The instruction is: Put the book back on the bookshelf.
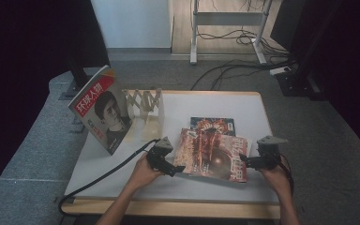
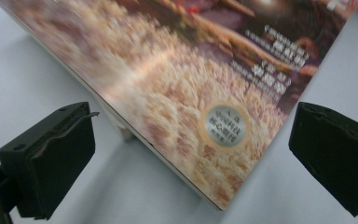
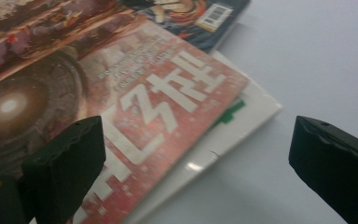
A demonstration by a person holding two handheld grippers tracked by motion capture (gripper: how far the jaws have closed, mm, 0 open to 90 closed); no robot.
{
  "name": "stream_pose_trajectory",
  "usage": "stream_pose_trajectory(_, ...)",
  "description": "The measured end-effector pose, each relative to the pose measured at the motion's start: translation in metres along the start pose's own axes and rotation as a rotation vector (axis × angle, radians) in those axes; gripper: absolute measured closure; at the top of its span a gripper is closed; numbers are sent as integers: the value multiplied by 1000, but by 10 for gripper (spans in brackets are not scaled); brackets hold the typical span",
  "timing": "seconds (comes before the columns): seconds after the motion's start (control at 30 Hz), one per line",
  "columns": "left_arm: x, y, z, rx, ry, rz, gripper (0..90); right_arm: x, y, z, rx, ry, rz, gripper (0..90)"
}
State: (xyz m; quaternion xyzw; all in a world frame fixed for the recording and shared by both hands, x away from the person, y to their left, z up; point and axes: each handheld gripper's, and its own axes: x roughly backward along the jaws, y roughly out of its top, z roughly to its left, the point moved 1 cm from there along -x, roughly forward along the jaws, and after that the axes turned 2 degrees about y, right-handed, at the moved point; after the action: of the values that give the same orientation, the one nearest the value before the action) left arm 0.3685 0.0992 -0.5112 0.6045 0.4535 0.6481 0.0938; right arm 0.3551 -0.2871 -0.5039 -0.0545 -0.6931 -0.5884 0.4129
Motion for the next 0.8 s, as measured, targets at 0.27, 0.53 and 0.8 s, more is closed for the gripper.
stream_pose_trajectory(0.27, -13, -8, -10, -13, 2, 21, 0, -22, 3, 12, 17, 68, 22, 75)
stream_pose_trajectory(0.53, -11, -9, -16, -12, -2, 17, 0, -27, 6, 11, -11, 115, 35, 98)
stream_pose_trajectory(0.8, -10, -11, -26, -20, -11, 30, 0, -33, 10, 9, -12, 126, 54, 43)
